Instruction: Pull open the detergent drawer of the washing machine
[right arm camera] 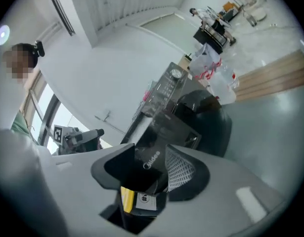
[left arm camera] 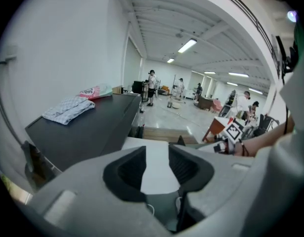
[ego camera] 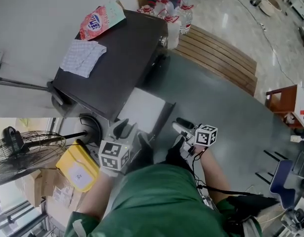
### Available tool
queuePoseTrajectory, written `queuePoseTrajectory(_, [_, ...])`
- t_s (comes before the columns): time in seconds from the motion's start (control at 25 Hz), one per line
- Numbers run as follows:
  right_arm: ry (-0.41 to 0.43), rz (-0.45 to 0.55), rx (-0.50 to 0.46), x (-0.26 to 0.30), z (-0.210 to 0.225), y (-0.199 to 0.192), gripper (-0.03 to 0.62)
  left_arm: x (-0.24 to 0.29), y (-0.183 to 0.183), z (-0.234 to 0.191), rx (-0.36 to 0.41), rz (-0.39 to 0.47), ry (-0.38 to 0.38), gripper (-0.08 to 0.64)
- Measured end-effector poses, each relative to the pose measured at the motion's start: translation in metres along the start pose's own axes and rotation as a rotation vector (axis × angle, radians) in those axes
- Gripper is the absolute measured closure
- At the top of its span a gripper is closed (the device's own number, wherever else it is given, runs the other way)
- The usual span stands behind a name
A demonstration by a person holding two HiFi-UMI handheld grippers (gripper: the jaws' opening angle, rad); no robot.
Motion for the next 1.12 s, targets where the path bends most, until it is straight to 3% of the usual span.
queuePoseTrajectory(0.08, [-0.074,0.03,-0.074,-0.008,-0.011,0.019,0.41,-0.001,0.006,0.0,-0.008,0.02,-0.002,0.423])
queuePoseTrajectory(0.28, [-0.385,0.055,-0.337,-0.019,-0.04,0.06,0.428,-0.003,0.017,-0.002,-0.023,0.053,0.002,0.43])
queuePoseTrajectory(0.36, [-0.447,0.09,-0.411,-0.023,-0.057,0.074,0.444,-0.001,0.024,-0.001,-0.027,0.073,0.001,0.434])
queuePoseTrajectory(0.84, [-0.456,0.393,-0.687,-0.05,-0.16,0.135,0.512,0.001,0.083,0.012,0.012,0.245,-0.041,0.48])
queuePoseTrajectory(1.12, [-0.545,0.515,-0.827,-0.077,-0.204,0.158,0.558,-0.016,0.131,0.011,0.073,0.397,-0.018,0.527])
Point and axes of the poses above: the fingertips, and each gripper's own axes: x forward along the fingers, z to its right, y out of its top, the point moved 7 cm from there along -x, backward along the fingers, and after that the axes turned 5 degrees about z, right-handed, at the moved point
